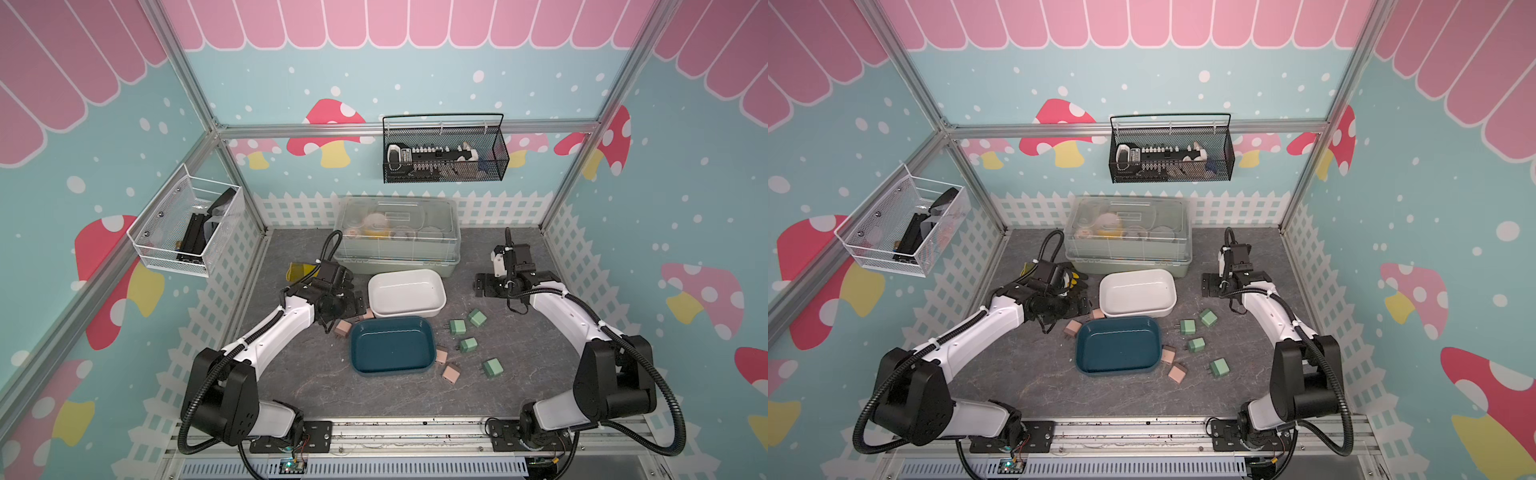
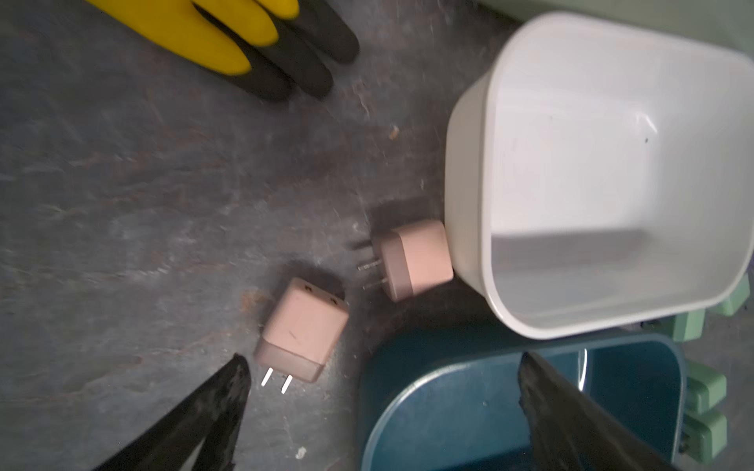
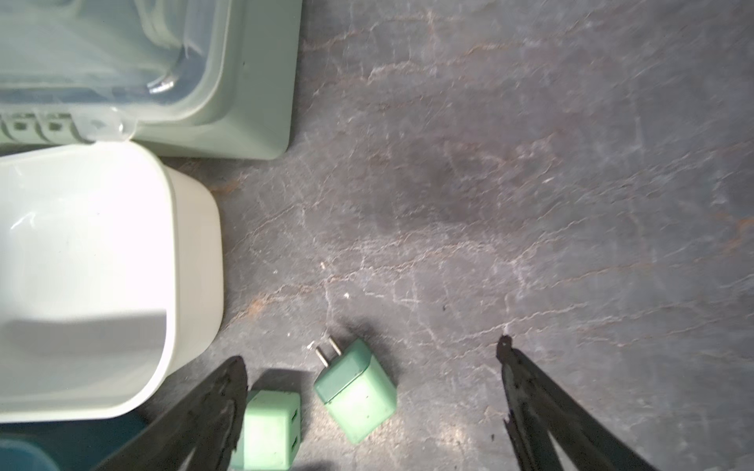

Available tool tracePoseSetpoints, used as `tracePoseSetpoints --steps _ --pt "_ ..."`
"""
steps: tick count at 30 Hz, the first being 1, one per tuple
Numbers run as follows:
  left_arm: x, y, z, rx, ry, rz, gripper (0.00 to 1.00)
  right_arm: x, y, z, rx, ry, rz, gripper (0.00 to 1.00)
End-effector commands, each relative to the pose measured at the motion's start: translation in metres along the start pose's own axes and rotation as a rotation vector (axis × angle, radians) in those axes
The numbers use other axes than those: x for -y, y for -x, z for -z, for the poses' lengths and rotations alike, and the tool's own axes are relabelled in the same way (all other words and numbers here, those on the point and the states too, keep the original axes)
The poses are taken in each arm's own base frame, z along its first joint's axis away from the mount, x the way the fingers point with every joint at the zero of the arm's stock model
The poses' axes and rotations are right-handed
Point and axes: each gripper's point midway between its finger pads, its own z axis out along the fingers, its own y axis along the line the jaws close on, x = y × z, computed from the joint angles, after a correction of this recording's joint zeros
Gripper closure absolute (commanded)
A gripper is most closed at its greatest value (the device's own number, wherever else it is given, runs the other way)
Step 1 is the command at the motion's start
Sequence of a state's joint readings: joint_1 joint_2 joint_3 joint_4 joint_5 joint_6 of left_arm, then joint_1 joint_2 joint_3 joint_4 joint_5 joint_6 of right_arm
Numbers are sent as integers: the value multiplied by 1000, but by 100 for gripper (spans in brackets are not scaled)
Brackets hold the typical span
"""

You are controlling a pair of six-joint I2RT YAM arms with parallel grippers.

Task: Place the plugs by color into the storage box
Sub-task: Move the storage box to the center of the board.

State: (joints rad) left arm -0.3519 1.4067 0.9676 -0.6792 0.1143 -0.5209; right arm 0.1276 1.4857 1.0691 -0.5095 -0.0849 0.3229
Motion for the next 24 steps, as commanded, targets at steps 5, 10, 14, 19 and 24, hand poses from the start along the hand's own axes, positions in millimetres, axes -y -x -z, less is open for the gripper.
tracePoseSetpoints --steps 5,10,14,19,24 --pt "10 -47 -5 -104 -93 28 1 -31 -34 4 -109 89 -13 7" --pt "33 -59 -11 -126 -184 23 1 -38 -51 4 -128 99 -19 7" --pt "43 -72 -21 -177 -184 2 1 -38 -56 7 -115 102 -19 6" --pt "62 -80 -33 -186 -225 14 1 -37 -55 19 -78 100 -11 6" --pt "87 -78 -43 -206 -256 -25 1 -35 -64 21 -103 94 -7 6"
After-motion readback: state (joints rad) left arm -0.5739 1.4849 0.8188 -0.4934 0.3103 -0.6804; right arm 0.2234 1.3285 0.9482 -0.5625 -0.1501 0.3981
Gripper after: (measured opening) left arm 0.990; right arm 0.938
